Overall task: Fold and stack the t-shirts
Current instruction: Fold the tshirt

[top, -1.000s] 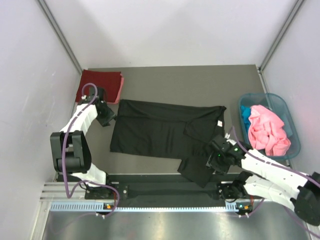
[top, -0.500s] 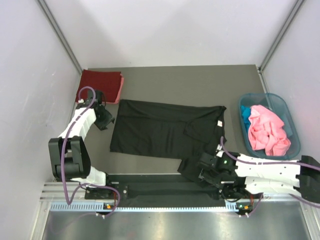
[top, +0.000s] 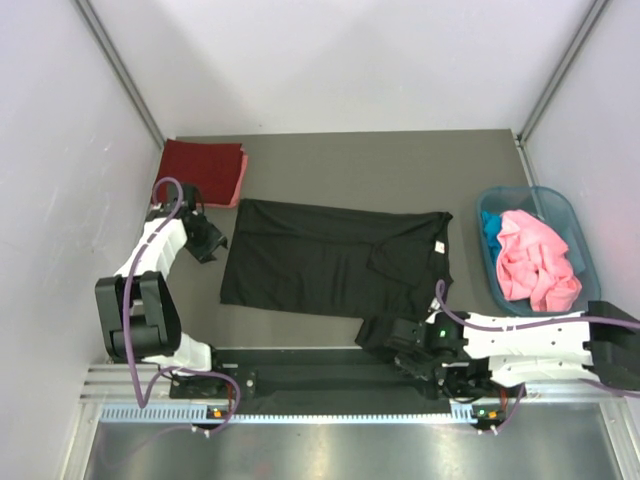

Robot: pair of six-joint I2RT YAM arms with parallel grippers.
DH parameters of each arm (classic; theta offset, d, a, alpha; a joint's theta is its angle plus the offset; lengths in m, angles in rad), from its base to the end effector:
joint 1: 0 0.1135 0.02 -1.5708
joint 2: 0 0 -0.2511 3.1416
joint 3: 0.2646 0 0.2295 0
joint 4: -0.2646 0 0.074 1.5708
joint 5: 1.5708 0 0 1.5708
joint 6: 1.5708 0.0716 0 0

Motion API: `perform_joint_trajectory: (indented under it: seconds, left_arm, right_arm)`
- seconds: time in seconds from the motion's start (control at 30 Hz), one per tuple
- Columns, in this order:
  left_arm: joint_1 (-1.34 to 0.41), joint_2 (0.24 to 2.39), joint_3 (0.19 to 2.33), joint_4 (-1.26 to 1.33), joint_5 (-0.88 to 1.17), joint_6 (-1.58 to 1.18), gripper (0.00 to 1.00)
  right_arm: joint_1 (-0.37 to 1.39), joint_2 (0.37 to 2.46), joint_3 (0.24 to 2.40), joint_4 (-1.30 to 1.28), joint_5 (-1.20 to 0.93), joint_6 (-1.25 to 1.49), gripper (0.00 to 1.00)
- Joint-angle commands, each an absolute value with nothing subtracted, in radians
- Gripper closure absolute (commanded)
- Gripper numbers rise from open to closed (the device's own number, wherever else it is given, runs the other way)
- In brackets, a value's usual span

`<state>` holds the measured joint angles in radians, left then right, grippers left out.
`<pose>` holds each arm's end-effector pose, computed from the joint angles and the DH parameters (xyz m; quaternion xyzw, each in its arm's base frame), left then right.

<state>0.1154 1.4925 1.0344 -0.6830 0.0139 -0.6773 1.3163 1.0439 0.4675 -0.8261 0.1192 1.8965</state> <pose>0.2844 0.0320 0.1873 -0.3758 0.9018 -0.0656 0.2030 0.0426 0.1299 0.1171 0.2893 0.9517 0.0860 0.0563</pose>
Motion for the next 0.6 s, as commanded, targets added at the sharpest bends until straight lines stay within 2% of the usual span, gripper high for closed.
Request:
perform_joint_trajectory:
  seconds: [0.0,0.17,0.33,0.57]
  left_arm:
    - [0.135,1.46,1.032,-0.701,0.078,-0.663,0.54]
    - [0.135,1.376,0.985,-0.729,0.034,-0.644,0.56]
    - [0.138,1.261,0.862,-0.677,0.012,-0.673,0.53]
    - [0.14,1.335,0.773,-0.655,0.115,-0.722,0.52]
  right_arm:
    - [1.341,1.068,0.515,-0.863,0.216,1.922,1.0]
    - [1.347,1.077,0.618,-0.965,0.317,1.856,1.0]
    - [1.347,1.055,0.647,-0.965,0.383,1.804,1.0]
    - [1.348,1.005,0.664,-1.029,0.452,1.786,1.0]
